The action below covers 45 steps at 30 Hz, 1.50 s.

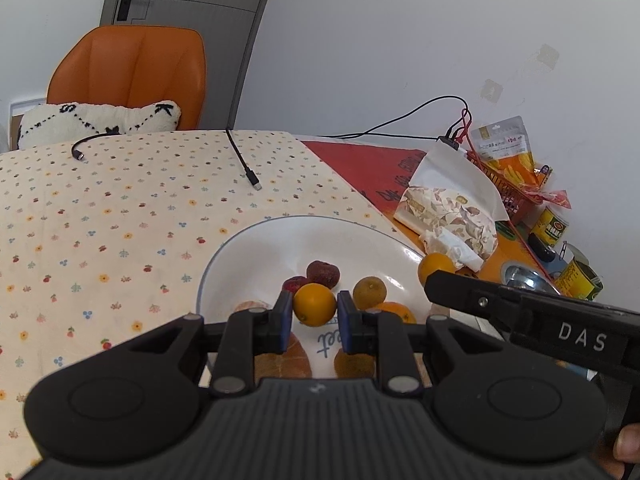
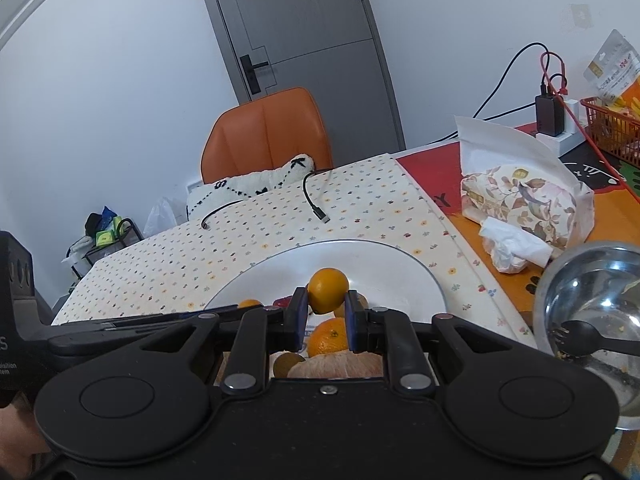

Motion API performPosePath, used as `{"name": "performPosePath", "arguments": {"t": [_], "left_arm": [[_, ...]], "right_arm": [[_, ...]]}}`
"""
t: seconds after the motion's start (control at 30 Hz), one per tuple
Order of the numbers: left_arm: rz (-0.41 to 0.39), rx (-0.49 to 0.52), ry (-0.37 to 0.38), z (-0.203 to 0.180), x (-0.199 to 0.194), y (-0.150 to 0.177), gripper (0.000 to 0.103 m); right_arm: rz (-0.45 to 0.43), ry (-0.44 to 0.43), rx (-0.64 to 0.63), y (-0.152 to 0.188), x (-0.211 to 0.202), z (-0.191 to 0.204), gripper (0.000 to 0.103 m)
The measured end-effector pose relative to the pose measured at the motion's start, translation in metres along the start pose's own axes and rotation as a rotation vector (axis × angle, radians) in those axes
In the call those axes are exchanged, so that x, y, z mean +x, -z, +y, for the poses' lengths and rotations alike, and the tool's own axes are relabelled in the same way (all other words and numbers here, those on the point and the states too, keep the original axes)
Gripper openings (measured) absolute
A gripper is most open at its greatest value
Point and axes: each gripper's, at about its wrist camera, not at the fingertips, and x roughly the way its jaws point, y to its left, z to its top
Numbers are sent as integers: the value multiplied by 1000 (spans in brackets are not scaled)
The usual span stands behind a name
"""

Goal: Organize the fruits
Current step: 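Carry the kumquat in the left tool while the right tool carries its kumquat to the plate, then open the right tool releasing its kumquat while the left tool releases its kumquat onto the plate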

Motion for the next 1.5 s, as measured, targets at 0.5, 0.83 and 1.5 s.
{"name": "performPosePath", "arguments": {"t": [0.5, 0.83, 1.5], "left_arm": [[-25, -9, -60, 18, -26, -8, 30], [-83, -11, -110, 31, -54, -12, 71], [-130, -32, -182, 37, -106, -7, 91]], "right_arm": [[6, -34, -10, -2, 13, 18, 18], [-11, -60, -3, -7, 13, 25, 26], [-42, -72, 39, -2, -24, 29, 48]]}}
